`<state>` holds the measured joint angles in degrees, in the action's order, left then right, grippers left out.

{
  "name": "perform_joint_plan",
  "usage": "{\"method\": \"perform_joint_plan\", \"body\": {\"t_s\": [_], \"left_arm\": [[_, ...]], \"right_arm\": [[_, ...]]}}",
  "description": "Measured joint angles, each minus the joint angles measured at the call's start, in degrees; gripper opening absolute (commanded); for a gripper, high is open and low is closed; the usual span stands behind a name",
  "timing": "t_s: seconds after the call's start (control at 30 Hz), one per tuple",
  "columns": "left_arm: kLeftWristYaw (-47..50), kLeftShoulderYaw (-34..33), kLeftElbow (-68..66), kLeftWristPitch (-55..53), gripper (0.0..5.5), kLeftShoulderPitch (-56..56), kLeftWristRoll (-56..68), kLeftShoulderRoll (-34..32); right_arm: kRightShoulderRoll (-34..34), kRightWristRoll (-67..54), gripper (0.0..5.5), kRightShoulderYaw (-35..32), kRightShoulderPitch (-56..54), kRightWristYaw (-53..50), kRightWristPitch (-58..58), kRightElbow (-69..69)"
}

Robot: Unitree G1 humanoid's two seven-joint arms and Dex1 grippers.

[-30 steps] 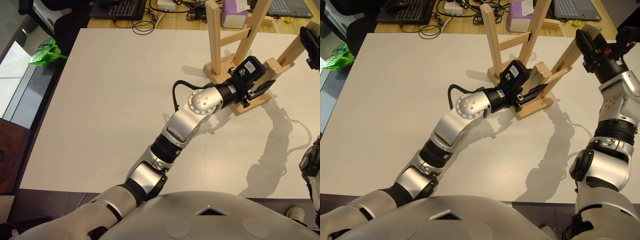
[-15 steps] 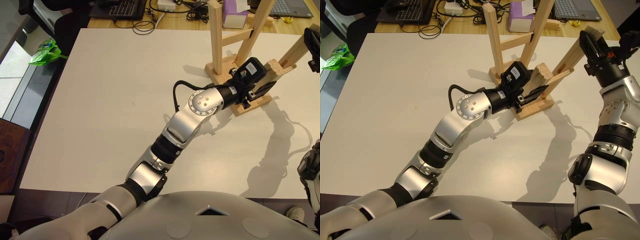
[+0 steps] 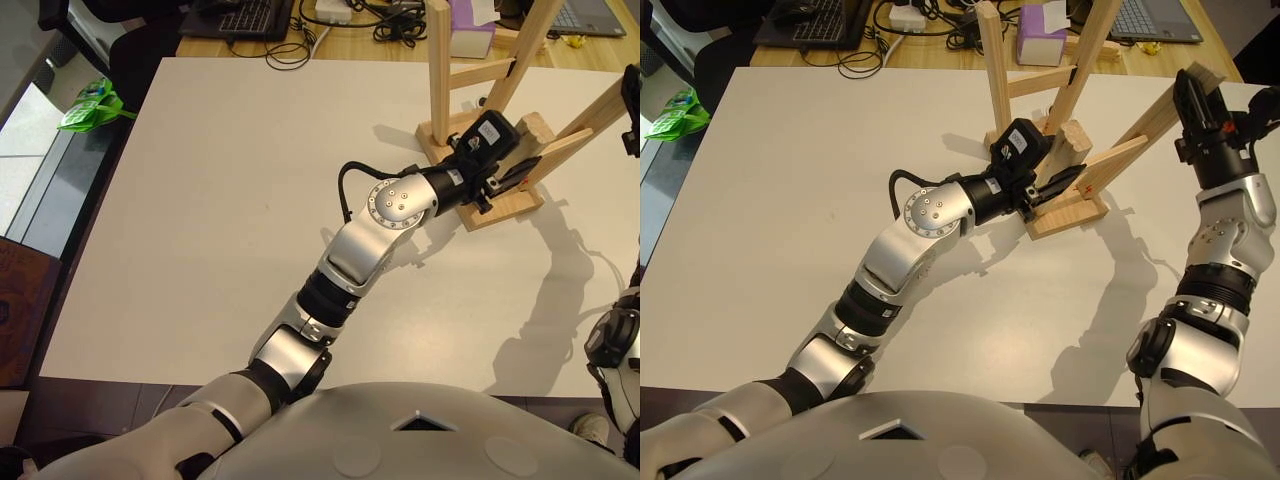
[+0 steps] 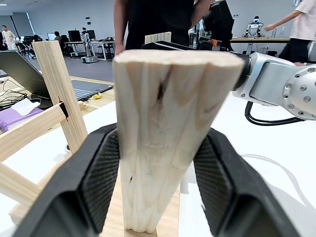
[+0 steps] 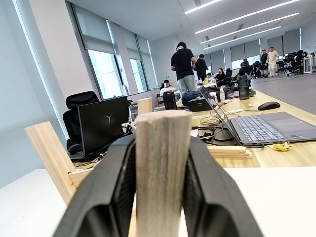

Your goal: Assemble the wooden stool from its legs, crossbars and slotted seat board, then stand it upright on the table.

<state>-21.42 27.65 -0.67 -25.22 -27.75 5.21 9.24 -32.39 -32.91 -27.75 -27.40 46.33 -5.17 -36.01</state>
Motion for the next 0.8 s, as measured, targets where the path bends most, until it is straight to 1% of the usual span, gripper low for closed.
{"method": "perform_joint_plan", "body": {"t_s": [0.3,0.8], "left_arm": [[0.22,0.03,-0.04,-0.17,2.16,0.04,-0.01,0.01],[-0.27,0.45,0.2,-0.22,2.16,0.26,-0.15,-0.22]], "right_arm": [[0.82,-2.86,1.08,-1.1,3.92,-0.54,-0.62,4.92],[2.24,-3.8,1.08,-0.63,6.19,-3.8,-2.95,10.74]]}}
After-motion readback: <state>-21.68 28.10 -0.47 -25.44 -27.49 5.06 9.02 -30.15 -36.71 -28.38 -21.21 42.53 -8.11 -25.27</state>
